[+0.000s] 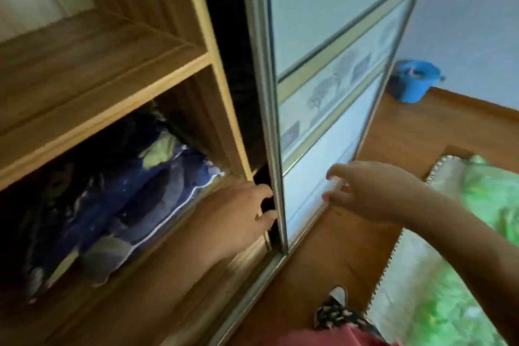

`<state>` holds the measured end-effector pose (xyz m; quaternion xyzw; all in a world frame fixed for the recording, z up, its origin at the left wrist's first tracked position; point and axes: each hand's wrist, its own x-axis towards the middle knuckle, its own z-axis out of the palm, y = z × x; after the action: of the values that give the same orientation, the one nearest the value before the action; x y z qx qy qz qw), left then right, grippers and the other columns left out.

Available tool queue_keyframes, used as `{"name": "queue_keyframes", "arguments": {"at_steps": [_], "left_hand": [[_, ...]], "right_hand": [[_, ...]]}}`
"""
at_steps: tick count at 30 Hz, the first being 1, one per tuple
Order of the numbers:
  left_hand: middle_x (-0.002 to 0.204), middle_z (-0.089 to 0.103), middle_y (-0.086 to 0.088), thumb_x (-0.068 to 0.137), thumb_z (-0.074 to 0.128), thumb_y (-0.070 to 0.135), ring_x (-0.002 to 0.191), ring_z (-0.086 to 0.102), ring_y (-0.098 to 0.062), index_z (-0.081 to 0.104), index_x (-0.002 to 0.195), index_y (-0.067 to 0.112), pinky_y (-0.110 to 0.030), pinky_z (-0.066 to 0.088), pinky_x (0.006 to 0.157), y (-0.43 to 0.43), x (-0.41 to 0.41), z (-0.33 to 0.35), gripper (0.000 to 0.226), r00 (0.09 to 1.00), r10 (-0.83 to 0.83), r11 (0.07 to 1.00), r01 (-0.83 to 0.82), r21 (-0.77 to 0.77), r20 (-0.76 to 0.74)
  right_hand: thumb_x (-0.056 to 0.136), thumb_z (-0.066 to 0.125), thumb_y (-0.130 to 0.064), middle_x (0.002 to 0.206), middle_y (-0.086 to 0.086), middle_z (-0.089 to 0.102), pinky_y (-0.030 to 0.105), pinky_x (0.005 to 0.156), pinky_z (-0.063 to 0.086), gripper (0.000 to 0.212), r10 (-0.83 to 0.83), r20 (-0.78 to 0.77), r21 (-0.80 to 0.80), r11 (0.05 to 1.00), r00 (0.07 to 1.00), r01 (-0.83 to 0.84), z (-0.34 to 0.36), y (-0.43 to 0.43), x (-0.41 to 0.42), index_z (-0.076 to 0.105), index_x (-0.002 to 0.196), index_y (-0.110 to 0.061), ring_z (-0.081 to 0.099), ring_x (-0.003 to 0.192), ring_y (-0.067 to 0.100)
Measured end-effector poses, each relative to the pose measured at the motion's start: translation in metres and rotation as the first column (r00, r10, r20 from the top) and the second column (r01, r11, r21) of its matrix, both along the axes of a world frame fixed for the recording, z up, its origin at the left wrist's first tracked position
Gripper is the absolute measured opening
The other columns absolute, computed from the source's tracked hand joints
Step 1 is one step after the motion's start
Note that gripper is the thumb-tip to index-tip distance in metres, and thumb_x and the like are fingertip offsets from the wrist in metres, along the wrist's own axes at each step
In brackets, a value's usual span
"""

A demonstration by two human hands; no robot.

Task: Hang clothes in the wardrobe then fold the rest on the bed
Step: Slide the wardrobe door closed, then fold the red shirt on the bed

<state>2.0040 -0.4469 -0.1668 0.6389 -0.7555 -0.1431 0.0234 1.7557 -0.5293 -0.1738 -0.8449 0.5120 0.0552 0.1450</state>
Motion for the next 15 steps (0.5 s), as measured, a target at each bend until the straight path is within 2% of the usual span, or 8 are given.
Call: {"name": "queue_keyframes", "arguments": {"at_steps": [4,7,11,15], "left_hand": [[0.131,0.058,0.012,0.1,0.045,0.054,0.112,0.062,-0.014,0.048,0.14,0.036,-0.042,0.055,0.091,-0.063,-0.082,-0.009,0.044,0.976,-0.218,0.976,0.218,0.016,0.012],[0.126,0.058,0.009,0.1,0.041,0.054,0.114,0.059,-0.016,0.048,0.136,0.032,-0.042,0.052,0.091,-0.111,-0.144,-0.018,0.043,0.931,-0.362,0.932,0.36,0.05,0.047],[0.121,0.059,0.008,0.1,0.042,0.052,0.11,0.059,-0.017,0.05,0.133,0.031,-0.035,0.049,0.082,-0.172,-0.222,-0.027,0.04,0.881,-0.465,0.885,0.461,0.063,0.087],[0.117,0.06,0.007,0.099,0.043,0.051,0.105,0.061,-0.018,0.053,0.129,0.029,-0.033,0.047,0.076,-0.229,-0.287,-0.031,0.038,0.848,-0.515,0.857,0.511,0.06,0.127]], "right_hand": [[0.092,0.046,-0.071,0.119,-0.008,0.063,0.041,0.091,0.052,0.049,-0.221,-0.022,0.061,0.973,0.975,0.222,-0.014,-0.006,-0.085,0.052,0.129,-0.04,0.063,0.111,0.017],[0.093,0.047,-0.069,0.119,-0.009,0.064,0.039,0.091,0.051,0.048,-0.371,-0.002,0.091,0.925,0.929,0.369,-0.026,-0.011,-0.142,0.053,0.13,-0.039,0.062,0.112,0.015],[0.094,0.049,-0.067,0.122,-0.009,0.064,0.041,0.093,0.052,0.048,-0.523,0.039,0.139,0.847,0.851,0.514,-0.041,-0.031,-0.211,0.053,0.131,-0.039,0.062,0.113,0.015],[0.093,0.049,-0.067,0.119,-0.013,0.065,0.037,0.087,0.049,0.045,-0.619,0.077,0.128,0.783,0.781,0.608,-0.051,-0.054,-0.268,0.053,0.129,-0.04,0.063,0.111,0.015]]}}
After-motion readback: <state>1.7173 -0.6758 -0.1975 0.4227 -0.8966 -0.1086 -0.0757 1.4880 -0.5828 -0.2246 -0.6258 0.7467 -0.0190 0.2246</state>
